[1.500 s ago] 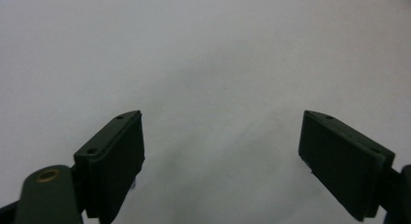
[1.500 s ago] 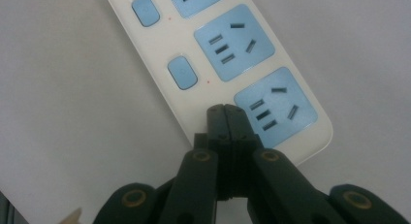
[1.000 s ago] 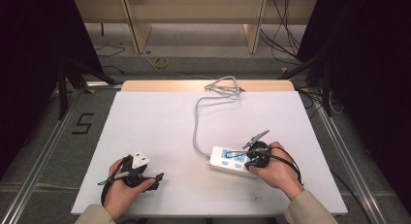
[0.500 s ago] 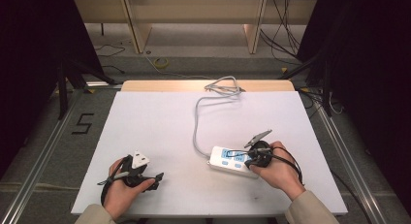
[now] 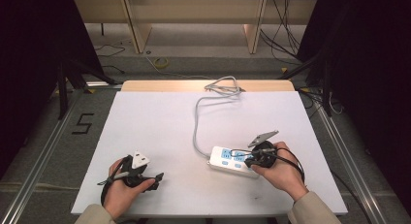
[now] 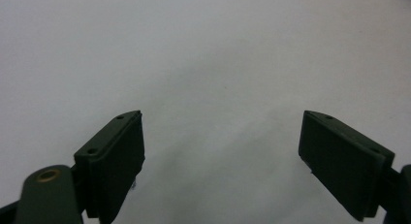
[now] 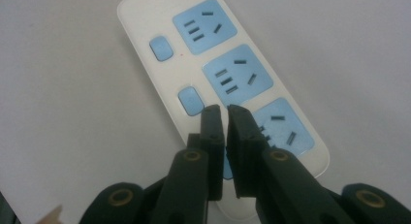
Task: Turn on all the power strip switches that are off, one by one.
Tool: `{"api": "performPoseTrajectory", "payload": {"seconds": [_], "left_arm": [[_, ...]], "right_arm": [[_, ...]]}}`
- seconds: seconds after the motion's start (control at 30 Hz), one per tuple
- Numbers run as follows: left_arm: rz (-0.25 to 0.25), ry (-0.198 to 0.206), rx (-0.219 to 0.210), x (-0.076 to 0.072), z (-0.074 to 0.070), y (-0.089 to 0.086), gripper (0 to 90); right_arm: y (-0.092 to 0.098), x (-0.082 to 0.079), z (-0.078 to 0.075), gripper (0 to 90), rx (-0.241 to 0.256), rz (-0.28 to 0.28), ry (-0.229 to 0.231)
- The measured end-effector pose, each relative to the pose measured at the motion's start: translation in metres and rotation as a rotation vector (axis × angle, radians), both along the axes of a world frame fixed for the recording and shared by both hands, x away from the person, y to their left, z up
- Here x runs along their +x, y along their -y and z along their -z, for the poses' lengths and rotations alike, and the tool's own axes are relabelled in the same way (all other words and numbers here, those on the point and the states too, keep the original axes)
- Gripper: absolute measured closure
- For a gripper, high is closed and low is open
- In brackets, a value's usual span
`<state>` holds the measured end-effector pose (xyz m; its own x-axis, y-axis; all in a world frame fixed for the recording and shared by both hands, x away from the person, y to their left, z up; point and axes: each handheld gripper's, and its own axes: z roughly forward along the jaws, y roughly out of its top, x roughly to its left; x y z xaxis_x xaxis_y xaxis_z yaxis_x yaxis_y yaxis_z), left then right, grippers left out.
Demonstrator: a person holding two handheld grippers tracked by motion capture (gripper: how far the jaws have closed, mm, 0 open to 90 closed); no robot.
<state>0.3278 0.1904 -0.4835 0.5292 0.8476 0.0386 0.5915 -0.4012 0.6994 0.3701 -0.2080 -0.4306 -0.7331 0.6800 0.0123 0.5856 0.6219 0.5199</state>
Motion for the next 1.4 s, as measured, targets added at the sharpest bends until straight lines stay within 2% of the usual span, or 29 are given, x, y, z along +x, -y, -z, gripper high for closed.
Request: {"api": "performPoseTrajectory", "payload": {"seconds": [0.27, 0.6, 0.7, 0.83, 0.97, 1.4], "left_arm": [[0.0, 0.0, 0.002, 0.0, 0.0, 0.0, 16.4], [-0.002, 0.002, 0.005, 0.0, 0.0, 0.0, 16.4], [-0.002, 0.001, 0.005, 0.0, 0.0, 0.0, 16.3], [-0.001, -0.001, 0.007, 0.0, 0.0, 0.0, 16.3], [-0.003, 0.001, 0.005, 0.0, -0.001, 0.0, 16.3], [-0.007, 0.0, 0.007, 0.0, 0.0, -0.001, 16.3]], "right_arm": [[0.011, -0.007, 0.001, 72.8, 0.053, 0.021, 0.082], [0.03, -0.013, 0.009, 59.5, 0.13, 0.042, 0.121], [0.033, -0.014, 0.01, 55.5, 0.14, 0.043, 0.145], [0.037, -0.015, 0.012, 50.4, 0.153, 0.044, 0.154], [0.04, -0.017, 0.014, 47.6, 0.171, 0.037, 0.17], [0.051, -0.023, 0.017, 43.6, 0.198, 0.073, 0.213]]}}
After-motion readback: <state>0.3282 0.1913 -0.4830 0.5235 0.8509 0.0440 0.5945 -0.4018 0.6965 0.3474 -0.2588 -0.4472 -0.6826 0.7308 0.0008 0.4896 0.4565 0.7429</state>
